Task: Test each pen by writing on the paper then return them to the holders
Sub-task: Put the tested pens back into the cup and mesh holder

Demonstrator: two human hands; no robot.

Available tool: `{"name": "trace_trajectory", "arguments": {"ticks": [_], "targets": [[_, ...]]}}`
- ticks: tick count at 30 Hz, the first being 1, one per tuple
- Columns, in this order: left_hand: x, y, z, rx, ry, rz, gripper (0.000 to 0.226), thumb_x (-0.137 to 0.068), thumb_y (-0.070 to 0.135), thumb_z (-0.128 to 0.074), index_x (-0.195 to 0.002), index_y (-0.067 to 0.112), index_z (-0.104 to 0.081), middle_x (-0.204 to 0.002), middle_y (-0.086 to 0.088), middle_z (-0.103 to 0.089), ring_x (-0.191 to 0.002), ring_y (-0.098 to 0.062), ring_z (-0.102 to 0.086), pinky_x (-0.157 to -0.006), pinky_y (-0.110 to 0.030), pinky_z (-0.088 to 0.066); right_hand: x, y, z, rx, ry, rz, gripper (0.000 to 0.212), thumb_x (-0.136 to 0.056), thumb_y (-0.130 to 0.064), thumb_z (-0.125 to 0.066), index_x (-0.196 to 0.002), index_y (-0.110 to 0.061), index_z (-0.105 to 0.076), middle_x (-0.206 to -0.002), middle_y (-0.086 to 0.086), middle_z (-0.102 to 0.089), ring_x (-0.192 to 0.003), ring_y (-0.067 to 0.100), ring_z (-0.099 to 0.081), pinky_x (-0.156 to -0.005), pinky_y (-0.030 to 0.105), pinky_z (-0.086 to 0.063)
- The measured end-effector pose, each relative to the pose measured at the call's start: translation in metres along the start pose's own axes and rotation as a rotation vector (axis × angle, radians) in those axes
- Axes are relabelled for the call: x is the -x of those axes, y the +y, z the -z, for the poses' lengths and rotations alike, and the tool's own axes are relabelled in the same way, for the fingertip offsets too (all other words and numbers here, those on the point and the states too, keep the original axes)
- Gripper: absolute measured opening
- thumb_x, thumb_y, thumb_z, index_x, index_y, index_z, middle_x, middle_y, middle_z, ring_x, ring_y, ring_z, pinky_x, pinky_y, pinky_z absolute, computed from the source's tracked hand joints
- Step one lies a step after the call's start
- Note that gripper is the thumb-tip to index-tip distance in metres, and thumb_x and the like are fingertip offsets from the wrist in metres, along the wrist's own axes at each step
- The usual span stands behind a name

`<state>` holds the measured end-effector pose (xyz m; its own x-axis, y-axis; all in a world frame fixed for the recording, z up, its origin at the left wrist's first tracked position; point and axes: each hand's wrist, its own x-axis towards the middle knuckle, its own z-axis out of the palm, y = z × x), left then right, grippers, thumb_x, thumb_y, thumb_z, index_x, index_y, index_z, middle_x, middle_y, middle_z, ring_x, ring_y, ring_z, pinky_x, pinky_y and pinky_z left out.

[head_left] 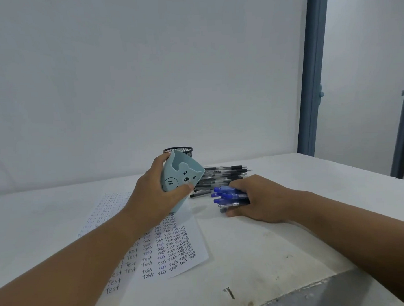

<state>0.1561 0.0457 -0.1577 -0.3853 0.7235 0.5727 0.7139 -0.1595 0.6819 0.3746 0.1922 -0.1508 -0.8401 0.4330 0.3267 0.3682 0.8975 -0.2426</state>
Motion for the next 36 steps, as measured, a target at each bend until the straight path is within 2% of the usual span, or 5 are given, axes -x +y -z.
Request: {"name": "trace_trajectory", "arguments": {"ticks": [7, 9, 20, 29, 36], "targets": [[0.0, 0.001, 0.0, 0.035, -0.005, -0.016, 0.068, -0.083, 0.036, -0.081, -0.136, 0.046, -0.041, -0.114, 0.016, -0.066, -0.095, -0.006, -0.067, -0.064, -0.015, -0.055, -0.015, -0.002, 0.011, -0.074, 0.135, -0.026, 0.028, -0.091, -0.035, -0.072, -0.108, -0.016, -0.061, -0.097, -0.007, -0.068, -0.083, 0.015, -0.062, -0.078, 0.024, -0.049], [-0.001, 0.001, 0.0, 0.038, -0.005, -0.019, 0.068, -0.083, 0.037, -0.081, -0.137, 0.045, -0.041, -0.115, 0.016, -0.065, -0.096, -0.007, -0.066, -0.065, -0.017, -0.056, -0.025, -0.006, 0.023, -0.231, 0.25, -0.061, 0.021, -0.093, -0.027, -0.07, -0.107, -0.015, -0.061, -0.092, -0.002, -0.07, -0.081, 0.019, -0.065, -0.08, 0.033, -0.055], [-0.002, -0.002, -0.003, 0.103, -0.016, -0.013, 0.067, -0.082, 0.036, -0.082, -0.134, 0.049, -0.042, -0.118, 0.016, -0.065, -0.103, -0.012, -0.067, -0.074, -0.025, -0.061, -0.086, -0.064, 0.069, -1.228, 0.83, -0.086, 0.011, -0.099, -0.013, -0.061, -0.11, -0.012, -0.059, -0.083, 0.002, -0.06, -0.068, 0.016, -0.054, -0.076, 0.031, -0.054], [-0.002, 0.002, -0.006, 0.118, 0.01, -0.026, 0.06, -0.081, 0.037, -0.083, -0.119, 0.059, -0.042, -0.112, 0.018, -0.066, -0.095, 0.002, -0.066, -0.068, -0.014, -0.056, -0.111, -0.091, 0.034, -1.431, 0.763, -0.106, 0.01, -0.1, -0.021, -0.062, -0.105, -0.013, -0.06, -0.079, 0.0, -0.061, -0.064, 0.015, -0.057, -0.067, 0.031, -0.054], [-0.004, -0.002, -0.007, 0.115, 0.015, -0.014, 0.062, -0.08, 0.035, -0.084, -0.121, 0.057, -0.043, -0.111, 0.015, -0.068, -0.094, -0.004, -0.068, -0.075, -0.025, -0.062, -0.107, -0.074, 0.005, -1.424, 0.745, -0.197, 0.018, -0.101, -0.028, -0.059, -0.102, -0.01, -0.059, -0.08, 0.0, -0.061, -0.063, 0.013, -0.061, -0.06, 0.029, -0.054]]}}
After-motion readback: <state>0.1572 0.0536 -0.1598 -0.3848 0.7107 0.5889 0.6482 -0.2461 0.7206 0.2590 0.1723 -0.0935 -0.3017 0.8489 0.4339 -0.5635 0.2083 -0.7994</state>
